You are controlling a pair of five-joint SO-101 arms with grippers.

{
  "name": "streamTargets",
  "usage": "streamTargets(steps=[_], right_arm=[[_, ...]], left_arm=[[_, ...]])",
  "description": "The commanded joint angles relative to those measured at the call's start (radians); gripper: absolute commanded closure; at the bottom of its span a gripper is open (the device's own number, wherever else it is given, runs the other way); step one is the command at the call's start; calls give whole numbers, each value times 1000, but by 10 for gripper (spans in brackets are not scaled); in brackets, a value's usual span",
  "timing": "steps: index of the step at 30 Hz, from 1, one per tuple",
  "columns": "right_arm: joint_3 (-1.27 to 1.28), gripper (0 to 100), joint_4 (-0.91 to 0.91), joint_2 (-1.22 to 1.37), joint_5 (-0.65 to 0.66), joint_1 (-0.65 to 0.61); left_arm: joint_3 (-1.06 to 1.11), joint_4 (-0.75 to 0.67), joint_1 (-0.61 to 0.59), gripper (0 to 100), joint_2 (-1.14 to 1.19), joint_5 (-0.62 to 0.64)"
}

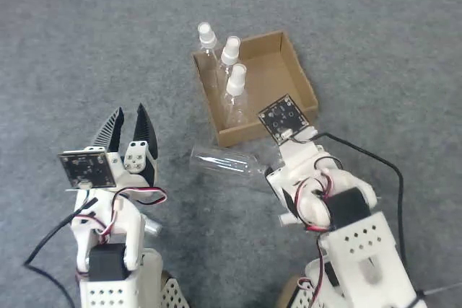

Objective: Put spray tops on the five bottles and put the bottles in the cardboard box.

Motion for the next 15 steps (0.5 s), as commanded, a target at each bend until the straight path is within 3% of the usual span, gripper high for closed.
streamTargets(steps=[1, 15], right_arm=[[15, 932, -31, -81, -9, 1], [46, 933, -31, -134, -9, 2]], left_arm=[[-38, -25, -6, 889, -15, -12], [-285, 236, 2, 884, -9, -9]])
